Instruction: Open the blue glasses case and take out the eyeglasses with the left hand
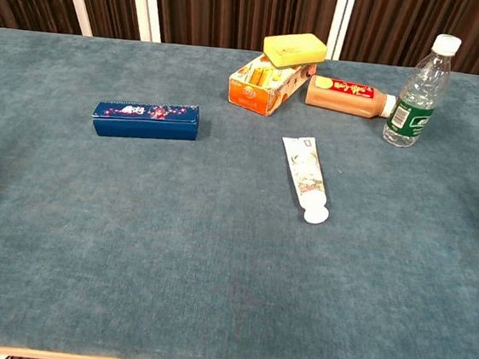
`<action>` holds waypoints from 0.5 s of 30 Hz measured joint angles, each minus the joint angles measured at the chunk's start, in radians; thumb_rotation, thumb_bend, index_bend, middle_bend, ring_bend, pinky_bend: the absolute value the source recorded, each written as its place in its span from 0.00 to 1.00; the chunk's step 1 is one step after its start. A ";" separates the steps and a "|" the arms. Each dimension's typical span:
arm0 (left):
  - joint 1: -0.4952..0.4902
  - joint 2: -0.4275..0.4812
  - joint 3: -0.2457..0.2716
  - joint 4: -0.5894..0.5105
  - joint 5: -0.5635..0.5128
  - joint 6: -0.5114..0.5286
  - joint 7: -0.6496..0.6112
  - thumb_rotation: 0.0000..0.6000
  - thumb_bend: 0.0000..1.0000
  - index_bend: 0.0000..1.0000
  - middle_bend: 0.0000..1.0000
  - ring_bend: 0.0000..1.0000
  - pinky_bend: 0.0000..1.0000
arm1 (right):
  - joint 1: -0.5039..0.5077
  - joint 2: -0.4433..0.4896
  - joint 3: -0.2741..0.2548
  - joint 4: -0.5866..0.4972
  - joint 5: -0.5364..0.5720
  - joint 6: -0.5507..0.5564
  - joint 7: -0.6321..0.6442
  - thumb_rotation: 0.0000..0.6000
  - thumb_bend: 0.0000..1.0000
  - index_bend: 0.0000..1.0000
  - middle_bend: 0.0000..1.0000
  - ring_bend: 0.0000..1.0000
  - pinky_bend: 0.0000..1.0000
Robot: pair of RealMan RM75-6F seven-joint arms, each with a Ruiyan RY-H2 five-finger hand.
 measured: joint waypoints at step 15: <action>-0.001 0.001 0.003 -0.007 -0.002 -0.008 0.003 1.00 0.01 0.00 0.00 0.00 0.07 | 0.000 0.002 -0.001 -0.003 0.002 -0.003 0.000 1.00 0.09 0.00 0.00 0.00 0.19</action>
